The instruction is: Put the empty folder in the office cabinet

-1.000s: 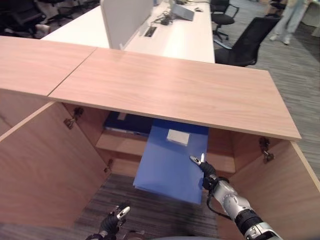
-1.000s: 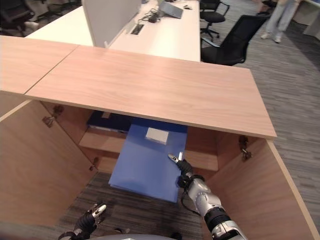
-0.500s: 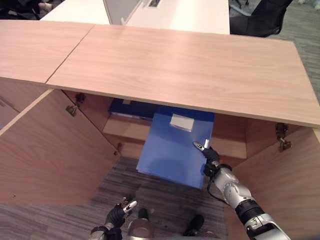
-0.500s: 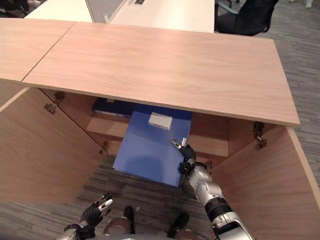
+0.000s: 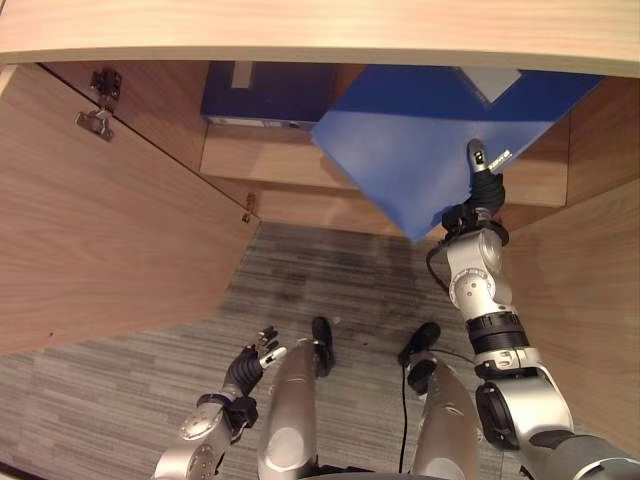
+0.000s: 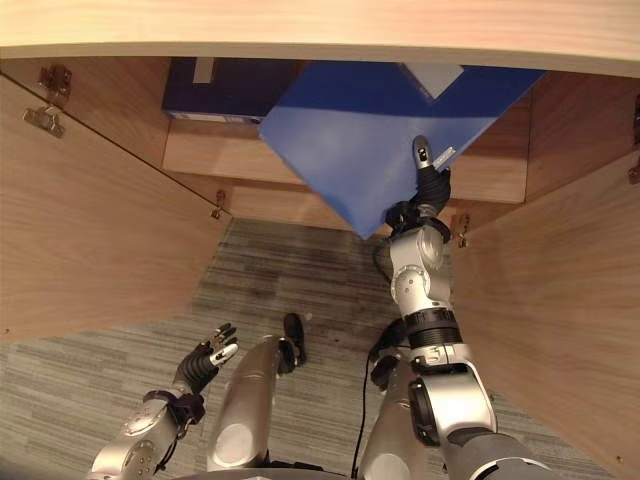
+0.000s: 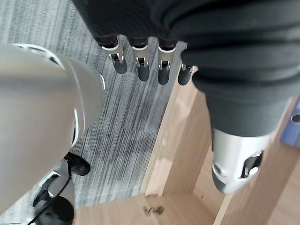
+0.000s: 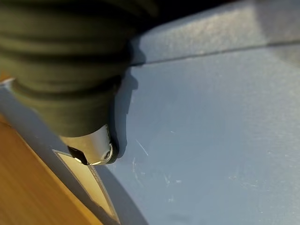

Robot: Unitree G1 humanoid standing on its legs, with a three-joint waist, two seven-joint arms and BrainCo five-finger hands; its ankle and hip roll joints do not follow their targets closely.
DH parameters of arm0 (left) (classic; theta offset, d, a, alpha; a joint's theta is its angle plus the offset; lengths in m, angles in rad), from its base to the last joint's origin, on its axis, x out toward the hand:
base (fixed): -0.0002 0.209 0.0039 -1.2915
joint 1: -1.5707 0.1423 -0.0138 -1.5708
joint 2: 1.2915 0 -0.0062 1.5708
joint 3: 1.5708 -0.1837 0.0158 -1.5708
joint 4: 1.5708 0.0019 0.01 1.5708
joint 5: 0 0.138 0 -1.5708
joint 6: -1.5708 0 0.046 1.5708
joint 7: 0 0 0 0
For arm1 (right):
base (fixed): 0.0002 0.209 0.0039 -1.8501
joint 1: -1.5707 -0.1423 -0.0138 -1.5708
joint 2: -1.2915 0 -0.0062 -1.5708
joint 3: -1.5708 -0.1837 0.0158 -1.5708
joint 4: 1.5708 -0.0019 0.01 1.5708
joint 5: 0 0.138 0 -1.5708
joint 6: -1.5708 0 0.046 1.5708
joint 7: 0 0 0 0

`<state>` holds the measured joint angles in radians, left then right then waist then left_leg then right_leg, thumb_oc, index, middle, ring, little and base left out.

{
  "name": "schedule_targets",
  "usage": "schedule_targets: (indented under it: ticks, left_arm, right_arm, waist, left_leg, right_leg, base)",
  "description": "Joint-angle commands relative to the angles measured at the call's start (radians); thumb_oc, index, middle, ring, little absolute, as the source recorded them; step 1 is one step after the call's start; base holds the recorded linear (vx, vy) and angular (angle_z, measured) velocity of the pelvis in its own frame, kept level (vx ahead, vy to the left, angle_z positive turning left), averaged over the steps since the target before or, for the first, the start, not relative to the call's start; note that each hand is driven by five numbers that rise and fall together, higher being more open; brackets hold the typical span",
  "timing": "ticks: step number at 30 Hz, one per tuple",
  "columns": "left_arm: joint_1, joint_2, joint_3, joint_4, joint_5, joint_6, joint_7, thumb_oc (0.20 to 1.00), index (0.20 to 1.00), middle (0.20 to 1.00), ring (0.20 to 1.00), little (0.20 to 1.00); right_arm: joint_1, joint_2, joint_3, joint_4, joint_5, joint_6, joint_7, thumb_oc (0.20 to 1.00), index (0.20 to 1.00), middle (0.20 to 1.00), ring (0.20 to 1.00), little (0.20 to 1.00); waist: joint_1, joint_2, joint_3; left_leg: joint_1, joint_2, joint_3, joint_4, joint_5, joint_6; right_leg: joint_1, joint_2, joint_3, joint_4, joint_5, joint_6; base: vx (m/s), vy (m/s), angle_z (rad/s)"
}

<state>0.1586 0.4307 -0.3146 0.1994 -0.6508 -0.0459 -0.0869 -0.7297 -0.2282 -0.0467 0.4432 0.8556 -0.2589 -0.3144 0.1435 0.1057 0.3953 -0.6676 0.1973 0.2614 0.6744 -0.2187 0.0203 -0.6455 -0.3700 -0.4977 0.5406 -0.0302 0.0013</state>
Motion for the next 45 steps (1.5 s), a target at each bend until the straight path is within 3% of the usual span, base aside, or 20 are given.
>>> schedule_targets:
  ticks: [1, 8, 16, 17, 20, 24, 34, 40, 45]
  left_arm:
    - [0.050, 0.030, -0.043, -0.081, -0.002, -0.036, 0.005, 1.000, 1.000, 1.000, 1.000, 1.000]
    - [0.024, 0.043, -0.051, -0.126, -0.016, -0.035, 0.015, 1.000, 1.000, 1.000, 1.000, 1.000]
    - [0.004, 0.066, -0.091, -0.129, -0.024, -0.019, 0.036, 1.000, 1.000, 1.000, 1.000, 1.000]
    - [-0.005, 0.085, -0.105, -0.131, -0.030, -0.020, 0.032, 1.000, 1.000, 1.000, 1.000, 1.000]
    - [-0.016, 0.109, -0.119, -0.135, -0.038, -0.014, 0.032, 1.000, 1.000, 1.000, 1.000, 1.000]
    - [-0.027, 0.132, -0.136, -0.135, -0.052, -0.004, 0.033, 1.000, 1.000, 1.000, 1.000, 1.000]
    - [-0.014, 0.174, -0.137, -0.136, -0.074, -0.001, 0.049, 1.000, 1.000, 1.000, 1.000, 1.000]
    - [0.029, 0.201, -0.114, -0.148, -0.084, 0.007, 0.056, 1.000, 1.000, 1.000, 1.000, 1.000]
    - [0.043, 0.216, -0.101, -0.172, -0.083, 0.011, 0.059, 1.000, 1.000, 1.000, 1.000, 1.000]
  right_arm:
    - [0.001, -0.036, -0.004, -0.016, 0.038, -0.071, 0.013, 0.200, 0.200, 0.200, 0.200, 0.200]
    - [-0.035, -0.090, -0.035, 0.055, 0.075, -0.081, 0.014, 0.200, 0.200, 0.200, 0.200, 0.200]
    - [-0.151, -0.060, -0.104, 0.301, 0.335, -0.101, 0.060, 0.200, 0.200, 0.200, 0.200, 0.200]
    - [-0.216, -0.083, -0.128, 0.407, 0.436, -0.097, 0.083, 0.200, 0.200, 0.200, 0.200, 0.200]
    - [-0.318, -0.149, -0.176, 0.561, 0.550, -0.097, 0.093, 0.200, 0.200, 0.200, 0.200, 0.200]
    - [-0.414, -0.226, -0.189, 0.648, 0.637, -0.110, 0.100, 0.200, 0.200, 0.200, 0.200, 0.200]
    - [-0.485, -0.353, -0.177, 0.716, 0.659, -0.135, 0.057, 0.200, 0.200, 0.200, 0.200, 0.200]
    - [-0.521, -0.472, -0.075, 0.833, 0.534, -0.039, 0.004, 0.200, 0.200, 0.200, 0.200, 0.200]
    - [-0.550, -0.499, -0.046, 0.849, 0.530, -0.019, 0.007, 0.200, 0.200, 0.200, 0.200, 0.200]
  waist:
    - [0.009, -0.024, -0.111]
    - [0.014, -0.032, -0.167]
    - [0.034, -0.033, -0.217]
    - [0.049, -0.031, -0.224]
    - [0.068, -0.029, -0.233]
    - [0.103, -0.028, -0.246]
    - [0.141, -0.007, -0.247]
    - [0.154, -0.012, -0.262]
    - [0.159, -0.015, -0.265]
  left_leg:
    - [-0.160, 0.021, -0.053, 0.109, -0.039, -0.034]
    - [-0.303, 0.021, -0.094, 0.261, -0.107, -0.011]
    - [-0.322, 0.007, -0.102, 0.300, -0.141, 0.006]
    - [-0.322, 0.002, -0.106, 0.309, -0.146, 0.009]
    - [-0.324, -0.006, -0.112, 0.321, -0.151, 0.011]
    - [-0.325, -0.023, -0.124, 0.330, -0.156, 0.014]
    - [-0.387, -0.052, -0.165, 0.352, -0.144, 0.012]
    - [-0.428, -0.062, -0.181, 0.366, -0.145, 0.014]
    - [-0.444, -0.058, -0.185, 0.368, -0.142, 0.011]
  right_leg:
    - [-0.009, -0.055, 0.062, -0.013, -0.060, 0.104]
    - [-0.166, -0.115, 0.093, 0.169, -0.130, 0.096]
    - [-0.191, -0.149, 0.112, 0.226, -0.158, 0.095]
    - [-0.188, -0.158, 0.115, 0.234, -0.161, 0.098]
    - [-0.181, -0.169, 0.115, 0.249, -0.173, 0.100]
    - [-0.163, -0.187, 0.102, 0.263, -0.186, 0.106]
    - [-0.178, -0.228, 0.070, 0.310, -0.215, 0.105]
    - [-0.214, -0.244, 0.073, 0.344, -0.235, 0.094]
    - [-0.230, -0.249, 0.077, 0.354, -0.235, 0.092]
  base:
    - [0.01, 0.018, 0.07]
    - [0.02, 0.019, 0.11]
    - [0.00, 0.010, 0.01]
    - [0.00, 0.000, 0.00]
    - [0.00, -0.005, 0.06]
    - [0.01, -0.018, 0.17]
    - [0.00, -0.025, 0.23]
    - [0.00, -0.018, 0.19]
    - [0.00, -0.017, 0.04]
